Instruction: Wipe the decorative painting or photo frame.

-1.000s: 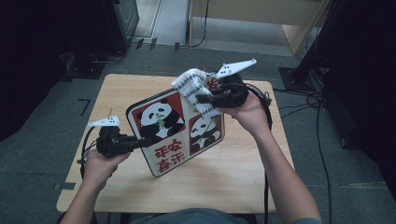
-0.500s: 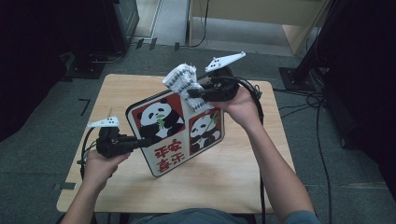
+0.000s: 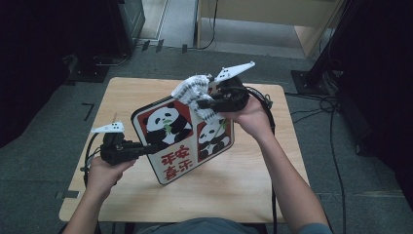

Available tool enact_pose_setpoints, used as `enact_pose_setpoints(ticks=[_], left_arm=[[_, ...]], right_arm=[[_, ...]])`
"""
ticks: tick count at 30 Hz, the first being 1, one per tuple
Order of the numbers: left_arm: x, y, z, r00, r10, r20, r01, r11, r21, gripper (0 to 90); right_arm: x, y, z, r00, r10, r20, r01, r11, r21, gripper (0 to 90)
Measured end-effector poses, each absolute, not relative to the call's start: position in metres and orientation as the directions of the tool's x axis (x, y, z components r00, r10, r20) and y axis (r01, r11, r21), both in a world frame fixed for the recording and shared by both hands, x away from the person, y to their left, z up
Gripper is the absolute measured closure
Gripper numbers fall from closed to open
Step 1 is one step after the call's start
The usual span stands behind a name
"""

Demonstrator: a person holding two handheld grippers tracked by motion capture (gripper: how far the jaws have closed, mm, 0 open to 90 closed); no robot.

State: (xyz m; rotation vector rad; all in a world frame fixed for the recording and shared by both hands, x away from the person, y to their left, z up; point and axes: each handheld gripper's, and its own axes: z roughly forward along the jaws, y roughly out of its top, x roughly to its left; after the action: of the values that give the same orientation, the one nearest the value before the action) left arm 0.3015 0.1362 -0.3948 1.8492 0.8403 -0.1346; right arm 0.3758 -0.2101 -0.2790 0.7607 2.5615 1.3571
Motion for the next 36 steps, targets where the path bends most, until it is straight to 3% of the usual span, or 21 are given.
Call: enact_pose_setpoints(ticks=[36], left_arm=[[0.301,0.137,-0.395,0.751,0.48,-0.453,0.6,-0.211,0.771,76.1]], right_arm=[[0.369,-0.217,-0.327,-0.854,0.497,0.152,0.416,0.477,0.774,79.0]])
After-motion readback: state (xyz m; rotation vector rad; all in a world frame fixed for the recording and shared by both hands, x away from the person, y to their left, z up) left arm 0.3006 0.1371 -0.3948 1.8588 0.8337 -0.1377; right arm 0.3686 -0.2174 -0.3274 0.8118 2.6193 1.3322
